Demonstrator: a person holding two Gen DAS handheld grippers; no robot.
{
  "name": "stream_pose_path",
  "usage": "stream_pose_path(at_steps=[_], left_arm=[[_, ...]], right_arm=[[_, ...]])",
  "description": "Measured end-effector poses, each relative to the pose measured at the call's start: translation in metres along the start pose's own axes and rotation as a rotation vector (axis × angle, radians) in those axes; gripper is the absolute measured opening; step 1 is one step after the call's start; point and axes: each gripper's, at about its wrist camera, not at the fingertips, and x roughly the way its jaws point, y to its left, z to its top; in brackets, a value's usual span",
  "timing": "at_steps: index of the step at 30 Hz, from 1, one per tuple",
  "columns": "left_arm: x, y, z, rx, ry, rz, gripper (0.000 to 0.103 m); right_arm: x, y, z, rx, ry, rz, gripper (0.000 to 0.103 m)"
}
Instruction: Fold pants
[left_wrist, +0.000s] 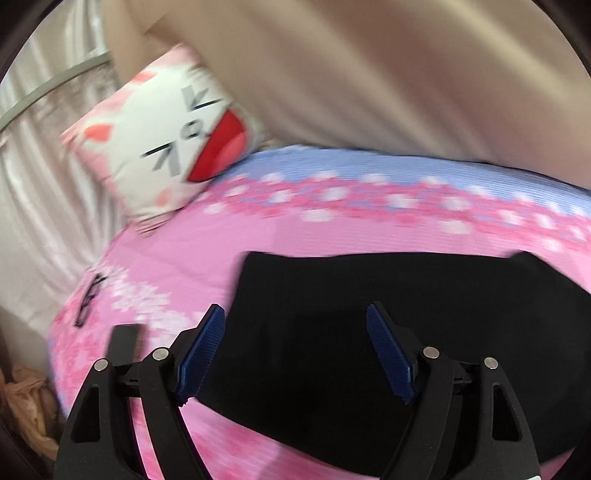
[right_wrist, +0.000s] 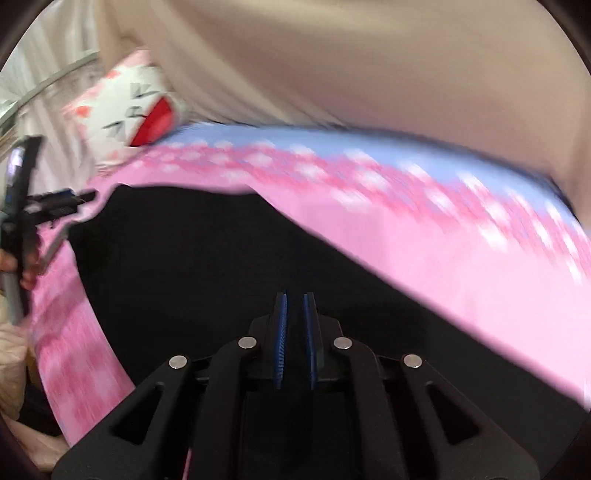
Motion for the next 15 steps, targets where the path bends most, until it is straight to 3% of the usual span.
stream_pose_path(at_steps=[2, 4, 7, 9, 12, 15], left_arm=[[-0.010, -0.033, -0.008, 0.043, 0.005, -0.062, 0.076], [-0.014, -0.069, -0.019, 0.097, 0.022, -0.107, 0.076], [-0.013, -0.107, -0.035, 0.152, 0.059, -0.107, 0.076], [-0.020, -0.128, -0.043, 0.171, 0.068, -0.110, 0.076], [-0.039, -0.152, -0.047, 0.183, 0.054, -0.136, 0.076], [-0.061, -0.190, -0.050, 0.224, 0.024, -0.173, 0.076]], right_arm=[[-0.015, -0.032, -0.031, 0.068, 0.031, -0.051, 0.010], [-0.031, -0.075, -0.063, 0.121, 0.064, -0.157, 0.009], [-0.069, -0.149, -0.095, 0.226, 0.040, -0.318, 0.006], [-0.113, -0.211, -0.120, 0.391, 0.002, -0.444, 0.010], [-0.171, -0.269, -0.148, 0.525, -0.082, -0.498, 0.011], [-0.181, -0.299, -0.161, 0.524, -0.054, -0.502, 0.011]])
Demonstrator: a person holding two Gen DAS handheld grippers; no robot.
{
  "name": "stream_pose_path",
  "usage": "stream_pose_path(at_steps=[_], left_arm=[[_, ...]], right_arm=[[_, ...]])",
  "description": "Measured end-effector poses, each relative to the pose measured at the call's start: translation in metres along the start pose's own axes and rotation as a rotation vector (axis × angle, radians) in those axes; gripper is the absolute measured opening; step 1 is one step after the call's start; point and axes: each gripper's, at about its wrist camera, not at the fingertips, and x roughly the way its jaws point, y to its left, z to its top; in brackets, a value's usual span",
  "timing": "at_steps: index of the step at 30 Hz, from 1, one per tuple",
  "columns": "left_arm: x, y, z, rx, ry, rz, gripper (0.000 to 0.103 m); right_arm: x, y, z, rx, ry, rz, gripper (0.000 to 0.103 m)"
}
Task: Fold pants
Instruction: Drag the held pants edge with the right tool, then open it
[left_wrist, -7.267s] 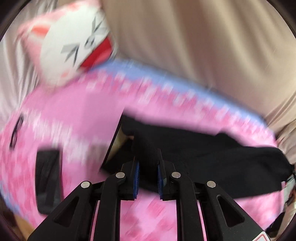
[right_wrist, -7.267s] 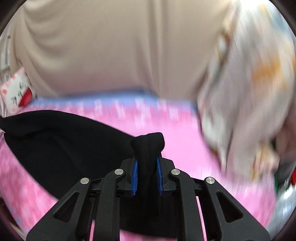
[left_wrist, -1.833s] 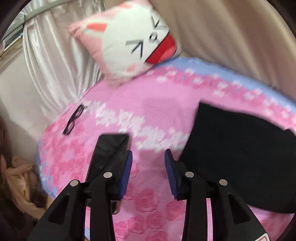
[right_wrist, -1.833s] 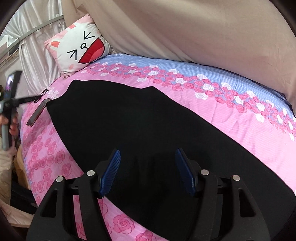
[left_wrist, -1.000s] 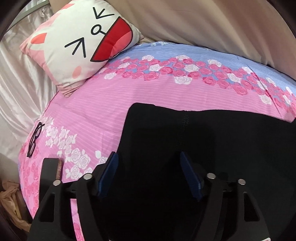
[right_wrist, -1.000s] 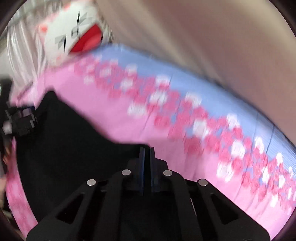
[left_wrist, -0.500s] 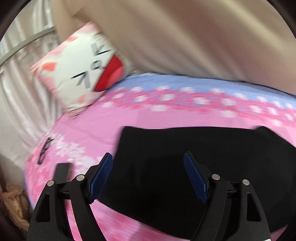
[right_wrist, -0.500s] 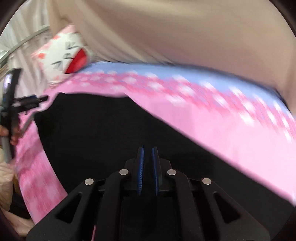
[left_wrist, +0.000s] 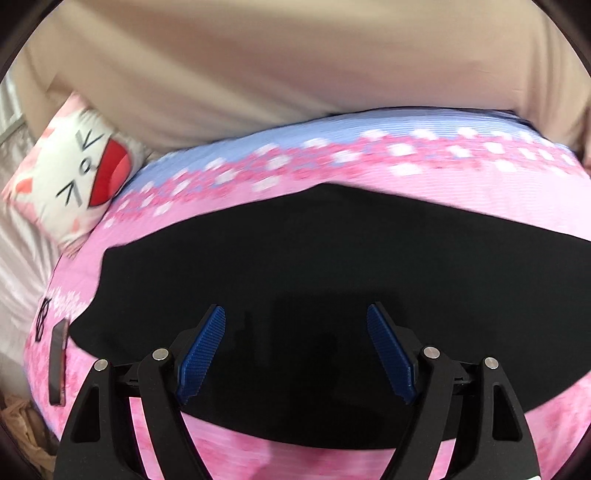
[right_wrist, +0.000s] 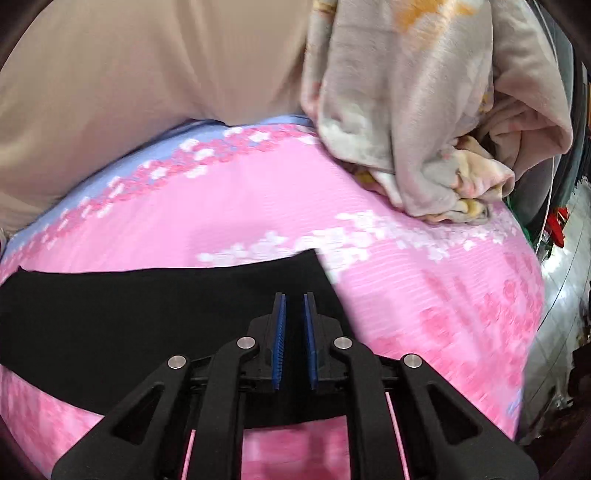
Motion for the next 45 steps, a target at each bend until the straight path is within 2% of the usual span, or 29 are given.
stream_pose_path(at_steps=[4, 7, 10, 11, 12, 13, 14, 15, 16, 20, 21, 22, 23, 24, 27, 28, 30, 32, 33, 34, 37, 39, 41, 42, 43, 44, 45], left_arm=[[-0.015, -0.057, 0.007, 0.088, -0.031, -0.041, 0.077], [-0.022, -0.092, 0.008, 0.131, -0.028, -0.076, 0.077], [-0.029, -0.114, 0.009, 0.164, -0.034, -0.083, 0.077], [-0.032, -0.117, 0.009, 0.169, -0.040, -0.082, 0.077], [-0.035, -0.120, 0.009, 0.173, -0.044, -0.080, 0.077], [-0.037, -0.124, 0.009, 0.178, -0.046, -0.080, 0.077], [-0.039, -0.127, 0.008, 0.183, -0.047, -0.080, 0.077], [-0.039, -0.128, 0.008, 0.185, -0.045, -0.081, 0.077], [-0.039, -0.133, 0.007, 0.191, -0.040, -0.084, 0.077], [-0.037, -0.151, 0.006, 0.216, -0.029, -0.092, 0.077], [-0.036, -0.156, 0.006, 0.222, -0.025, -0.098, 0.077], [-0.034, -0.159, 0.006, 0.226, -0.021, -0.099, 0.077], [-0.032, -0.162, 0.005, 0.231, -0.015, -0.096, 0.077], [-0.028, -0.165, 0.006, 0.233, -0.008, -0.085, 0.077], [-0.020, -0.172, 0.011, 0.232, -0.010, -0.062, 0.077], [-0.015, -0.175, 0.014, 0.229, -0.009, -0.050, 0.077], [-0.007, -0.181, 0.017, 0.231, -0.010, -0.056, 0.077], [0.005, -0.190, 0.018, 0.235, -0.001, -0.040, 0.077], [0.010, -0.193, 0.017, 0.238, 0.004, -0.024, 0.078], [0.009, -0.193, 0.018, 0.236, -0.003, -0.018, 0.078], [0.003, -0.190, 0.025, 0.221, -0.017, -0.052, 0.078], [0.007, -0.194, 0.035, 0.219, -0.017, -0.065, 0.078], [0.015, -0.202, 0.041, 0.229, -0.012, -0.059, 0.078], [0.022, -0.208, 0.045, 0.238, -0.002, -0.056, 0.078], [0.026, -0.212, 0.046, 0.237, -0.003, -0.048, 0.078], [0.028, -0.215, 0.047, 0.235, -0.009, -0.038, 0.078], [0.028, -0.218, 0.049, 0.241, -0.018, -0.027, 0.078]], right_arm=[[0.031, -0.010, 0.005, -0.045, 0.061, 0.056, 0.011], [0.044, -0.009, 0.012, -0.090, 0.061, 0.070, 0.011], [0.038, -0.009, 0.023, -0.111, 0.044, 0.067, 0.010], [0.032, -0.010, 0.025, -0.117, 0.028, 0.057, 0.034], [0.027, -0.012, 0.026, -0.123, 0.010, 0.056, 0.070], [0.021, -0.012, 0.025, -0.136, -0.022, 0.059, 0.074], [0.017, -0.011, 0.024, -0.162, -0.037, 0.069, 0.071], [0.018, -0.010, 0.023, -0.181, -0.018, 0.082, 0.061], [0.021, -0.009, 0.023, -0.195, 0.005, 0.092, 0.057], [0.044, -0.002, 0.018, -0.253, 0.072, 0.054, 0.054], [0.049, -0.003, 0.017, -0.248, 0.083, 0.066, 0.039], [0.051, -0.003, 0.015, -0.241, 0.082, 0.079, 0.030], [0.048, -0.001, 0.015, -0.247, 0.062, 0.057, 0.014], [0.043, 0.001, 0.017, -0.261, 0.044, 0.048, 0.008], [0.010, -0.003, 0.034, -0.224, -0.087, 0.076, 0.007], [0.009, -0.005, 0.038, -0.221, -0.100, 0.079, 0.007], [0.032, -0.009, 0.041, -0.223, -0.057, 0.057, 0.008], [0.069, -0.010, 0.030, -0.245, 0.039, 0.067, 0.014], [0.063, -0.011, 0.030, -0.237, 0.011, 0.066, 0.019], [0.060, -0.013, 0.032, -0.221, 0.021, 0.061, 0.021], [0.024, -0.014, 0.034, -0.178, -0.061, 0.063, 0.021], [0.001, -0.003, 0.035, -0.168, -0.109, 0.099, 0.021], [-0.001, 0.015, 0.034, -0.183, -0.085, 0.208, 0.020], [0.006, 0.024, 0.034, -0.194, -0.055, 0.254, 0.016], [0.020, 0.029, 0.033, -0.205, -0.018, 0.266, 0.015], [0.041, 0.029, 0.033, -0.211, 0.029, 0.205, 0.015], [0.058, 0.020, 0.033, -0.207, 0.052, 0.120, 0.008]])
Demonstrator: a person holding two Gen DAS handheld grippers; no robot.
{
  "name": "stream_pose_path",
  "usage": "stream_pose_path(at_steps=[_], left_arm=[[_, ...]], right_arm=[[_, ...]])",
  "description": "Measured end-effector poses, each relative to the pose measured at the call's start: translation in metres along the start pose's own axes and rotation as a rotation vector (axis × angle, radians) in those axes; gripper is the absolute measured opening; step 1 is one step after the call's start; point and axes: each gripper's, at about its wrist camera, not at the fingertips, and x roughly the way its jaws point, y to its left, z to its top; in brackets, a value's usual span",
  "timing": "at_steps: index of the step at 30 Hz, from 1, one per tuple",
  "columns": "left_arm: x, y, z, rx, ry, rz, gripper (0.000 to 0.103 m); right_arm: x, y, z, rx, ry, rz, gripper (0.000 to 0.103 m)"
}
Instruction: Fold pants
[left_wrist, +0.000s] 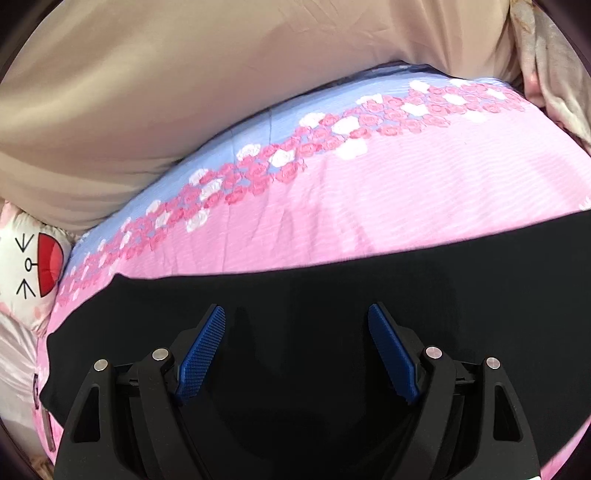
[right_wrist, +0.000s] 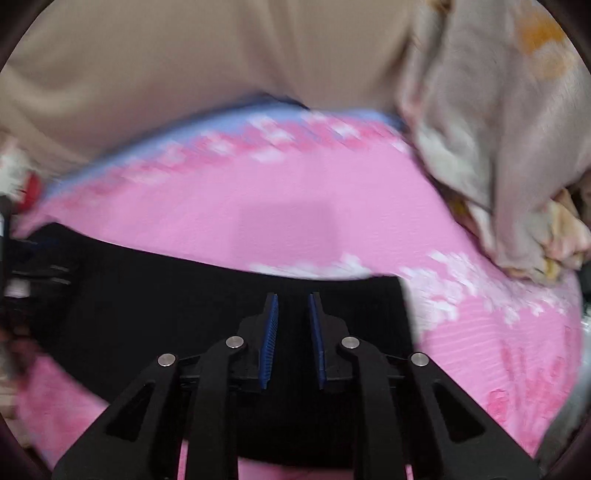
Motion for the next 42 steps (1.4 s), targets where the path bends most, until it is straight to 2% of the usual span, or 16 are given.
stream_pose_path(at_steps=[3, 6, 9, 13, 15, 17, 21, 22, 25, 27, 29, 32, 34, 36, 40, 42], left_arm=[[-0.015, 0.005, 0.000, 0.009, -0.024, -0.016, 0.077], [-0.036, 0.016, -0.006, -0.014, -0.055, -0.064, 0.077], [-0.047, 0.009, -0.015, -0.024, -0.056, -0.124, 0.078], [-0.056, -0.026, -0.029, 0.024, -0.032, -0.225, 0.078], [-0.056, -0.043, -0.034, 0.070, -0.024, -0.227, 0.078], [-0.056, -0.055, -0.039, 0.096, -0.020, -0.204, 0.078], [-0.065, -0.060, -0.044, 0.097, -0.034, -0.215, 0.078], [-0.066, -0.060, -0.043, 0.094, -0.032, -0.227, 0.078], [-0.070, -0.067, -0.044, 0.103, -0.035, -0.236, 0.078], [-0.074, -0.071, -0.045, 0.113, -0.040, -0.237, 0.078], [-0.076, -0.074, -0.045, 0.121, -0.042, -0.238, 0.078], [-0.078, -0.076, -0.043, 0.128, -0.044, -0.248, 0.078], [-0.076, -0.079, -0.042, 0.126, -0.044, -0.249, 0.078], [-0.071, -0.082, -0.041, 0.122, -0.027, -0.251, 0.078], [-0.071, -0.080, -0.038, 0.110, -0.028, -0.259, 0.078], [-0.070, -0.078, -0.038, 0.103, -0.025, -0.263, 0.078]], right_arm=[[-0.017, -0.048, -0.007, 0.203, -0.048, 0.061, 0.007], [-0.063, -0.067, -0.029, 0.227, -0.131, -0.046, 0.014], [-0.089, -0.072, -0.058, 0.265, -0.148, -0.052, 0.014], [-0.079, -0.046, -0.076, 0.206, -0.107, 0.058, 0.011], [-0.057, -0.042, -0.085, 0.171, -0.037, -0.043, 0.006], [-0.060, -0.051, -0.093, 0.219, -0.054, -0.017, 0.007], [-0.087, -0.055, -0.094, 0.268, -0.124, -0.003, 0.036], [-0.086, -0.054, -0.092, 0.260, -0.119, 0.001, 0.036], [-0.074, -0.048, -0.090, 0.225, -0.090, -0.017, 0.036], [-0.059, -0.044, -0.088, 0.206, -0.063, -0.015, 0.016], [-0.052, -0.039, -0.088, 0.178, -0.048, -0.048, 0.010], [-0.073, -0.045, -0.085, 0.186, -0.109, -0.096, 0.009], [-0.064, -0.063, -0.088, 0.232, -0.084, -0.070, 0.009], [-0.050, -0.063, -0.094, 0.235, -0.069, -0.068, 0.013], [-0.065, -0.058, -0.091, 0.246, -0.083, -0.057, 0.028], [-0.073, -0.058, -0.089, 0.266, -0.103, -0.069, 0.049]])
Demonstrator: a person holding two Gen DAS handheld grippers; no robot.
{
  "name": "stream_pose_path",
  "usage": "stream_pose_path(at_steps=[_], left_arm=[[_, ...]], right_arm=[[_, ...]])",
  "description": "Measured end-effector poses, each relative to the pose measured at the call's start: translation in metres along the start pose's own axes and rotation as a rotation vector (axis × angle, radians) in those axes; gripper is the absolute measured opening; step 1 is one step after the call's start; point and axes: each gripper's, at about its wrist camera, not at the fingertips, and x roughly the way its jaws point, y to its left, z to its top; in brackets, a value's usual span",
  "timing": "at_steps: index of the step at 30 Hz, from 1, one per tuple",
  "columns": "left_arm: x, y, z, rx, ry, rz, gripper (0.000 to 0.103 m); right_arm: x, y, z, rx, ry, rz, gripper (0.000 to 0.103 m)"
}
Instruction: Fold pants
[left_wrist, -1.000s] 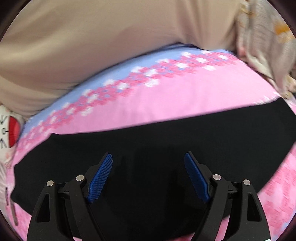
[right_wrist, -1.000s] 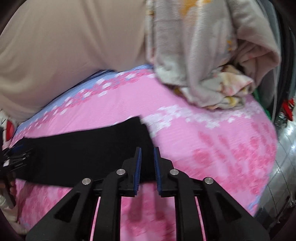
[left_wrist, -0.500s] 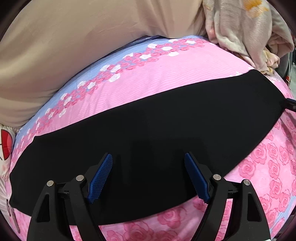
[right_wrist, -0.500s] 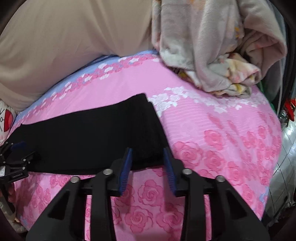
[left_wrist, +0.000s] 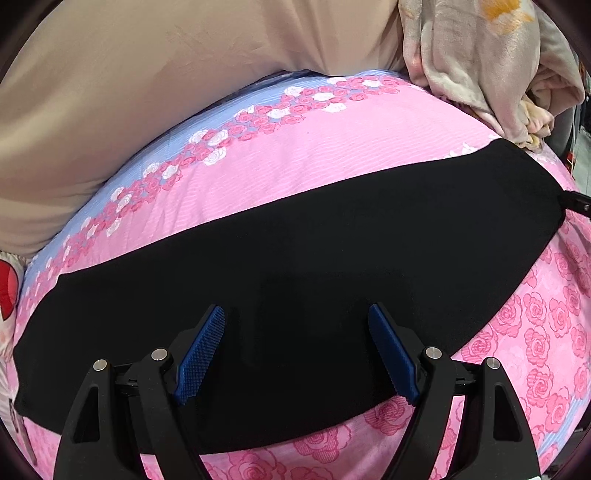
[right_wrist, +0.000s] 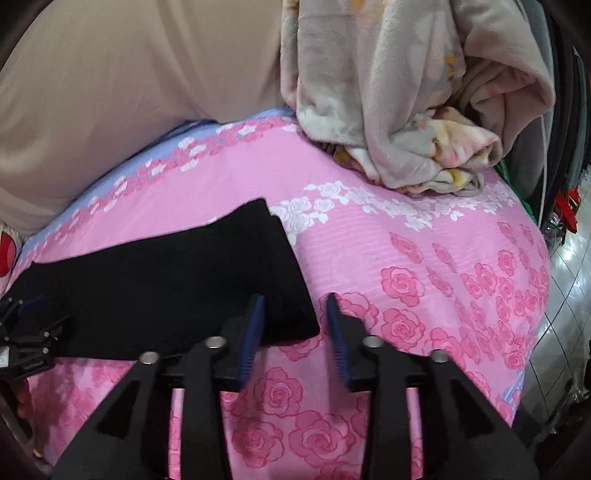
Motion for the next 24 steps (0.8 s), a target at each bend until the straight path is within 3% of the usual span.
stream_pose_path(at_steps=[10, 15, 20, 24], left_arm=[[-0.007, 0.000, -0.002, 0.002, -0.015, -0.025, 0.078], [-0.007, -0.004, 0.001, 0.008, -0.016, -0.033, 0.078], [-0.006, -0.012, 0.006, 0.021, -0.020, -0.044, 0.078], [-0.005, -0.022, 0.011, 0.041, -0.027, -0.057, 0.078]], right_arm=[[0.023, -0.004, 0.001, 0.081, 0.072, 0.059, 0.053], [0.030, 0.005, 0.000, 0.069, 0.087, 0.064, 0.061], [0.036, 0.010, 0.001, 0.053, 0.101, 0.058, 0.061], [0.038, 0.011, 0.001, 0.057, 0.100, 0.056, 0.036]])
